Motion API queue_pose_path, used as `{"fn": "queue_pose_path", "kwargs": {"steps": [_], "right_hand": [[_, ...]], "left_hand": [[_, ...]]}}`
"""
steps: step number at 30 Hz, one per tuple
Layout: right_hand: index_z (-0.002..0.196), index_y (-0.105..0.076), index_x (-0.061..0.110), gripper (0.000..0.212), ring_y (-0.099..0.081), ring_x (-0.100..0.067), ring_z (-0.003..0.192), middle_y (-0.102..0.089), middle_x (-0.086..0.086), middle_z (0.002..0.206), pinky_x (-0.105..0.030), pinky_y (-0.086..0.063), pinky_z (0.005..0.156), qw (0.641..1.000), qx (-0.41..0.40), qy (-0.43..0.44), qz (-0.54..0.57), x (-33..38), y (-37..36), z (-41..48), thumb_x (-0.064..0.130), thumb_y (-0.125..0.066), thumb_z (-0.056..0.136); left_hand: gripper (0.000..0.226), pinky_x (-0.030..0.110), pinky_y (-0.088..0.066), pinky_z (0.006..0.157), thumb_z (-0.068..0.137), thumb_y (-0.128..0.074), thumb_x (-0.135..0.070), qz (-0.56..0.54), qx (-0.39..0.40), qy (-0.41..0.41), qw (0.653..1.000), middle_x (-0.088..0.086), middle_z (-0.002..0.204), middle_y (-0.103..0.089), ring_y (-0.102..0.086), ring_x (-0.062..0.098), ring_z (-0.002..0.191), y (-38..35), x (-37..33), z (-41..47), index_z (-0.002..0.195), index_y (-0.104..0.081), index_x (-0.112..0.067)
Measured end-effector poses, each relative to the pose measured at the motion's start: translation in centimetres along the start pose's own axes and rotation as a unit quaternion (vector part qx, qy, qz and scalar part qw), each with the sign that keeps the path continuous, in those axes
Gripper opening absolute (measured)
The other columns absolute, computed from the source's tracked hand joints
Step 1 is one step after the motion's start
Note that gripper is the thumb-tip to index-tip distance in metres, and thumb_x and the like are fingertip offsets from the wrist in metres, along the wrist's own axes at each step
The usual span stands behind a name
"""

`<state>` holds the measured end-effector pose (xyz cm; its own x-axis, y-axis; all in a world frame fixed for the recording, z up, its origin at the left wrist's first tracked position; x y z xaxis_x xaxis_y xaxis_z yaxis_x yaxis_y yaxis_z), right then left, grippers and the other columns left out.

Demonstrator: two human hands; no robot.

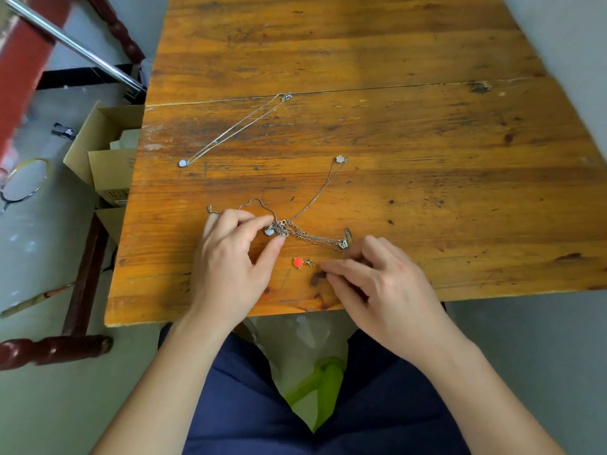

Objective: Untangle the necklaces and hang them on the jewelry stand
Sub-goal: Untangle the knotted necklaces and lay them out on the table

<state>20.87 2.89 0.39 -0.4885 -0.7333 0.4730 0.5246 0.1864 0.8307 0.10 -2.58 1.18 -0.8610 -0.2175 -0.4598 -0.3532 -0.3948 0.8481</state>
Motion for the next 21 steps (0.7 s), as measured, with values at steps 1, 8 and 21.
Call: {"fn": "queue_pose_path", "kwargs": {"steps": [1,8,21], "right_hand": [[0.114,-0.075,0.02,0.021,-0.053,-0.019,0.081,-0.055,0.0,0.093,-0.036,-0.048,0.067,1.0,0.0,0.01,0.003,0.4,-0.4,0.0,0.026,-0.062,0.099],[0.116,-0.074,0.027,0.023,-0.052,-0.018,0.086,-0.06,0.005,0.101,-0.038,-0.045,0.073,0.995,0.062,0.061,0.049,3.2,-1.9,0.9,0.031,-0.056,0.102],[0.102,-0.073,0.014,0.013,-0.059,-0.022,0.091,-0.056,-0.001,0.096,-0.028,-0.047,0.072,0.989,-0.046,-0.137,-0.024,-4.2,0.7,3.9,0.024,-0.068,0.095]], "left_hand": [[0.028,0.027,-0.039,0.087,0.09,-0.068,-0.031,0.003,0.0,-0.001,1.0,0.002,0.099,-0.063,-0.052,0.021,0.096,-0.2,0.1,0.2,0.111,-0.073,-0.013],[0.015,0.027,-0.044,0.08,0.092,-0.065,-0.022,-0.031,0.005,0.001,1.0,-0.001,0.098,-0.066,-0.054,0.019,0.088,-0.7,0.5,2.2,0.104,-0.074,-0.02],[0.013,0.038,-0.052,0.071,0.094,-0.062,-0.022,-0.043,-0.013,-0.012,0.999,-0.005,0.095,-0.066,-0.055,0.017,0.091,-2.0,-0.4,4.5,0.103,-0.071,-0.019]]}}
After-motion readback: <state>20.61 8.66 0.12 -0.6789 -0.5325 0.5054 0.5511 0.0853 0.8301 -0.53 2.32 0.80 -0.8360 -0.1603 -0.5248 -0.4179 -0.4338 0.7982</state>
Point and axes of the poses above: each hand's wrist, its own z-axis towards the middle knuckle, its own y-axis out of the back of the hand, x = y × z, the point moved 3 cm from there along z, towards the middle knuckle
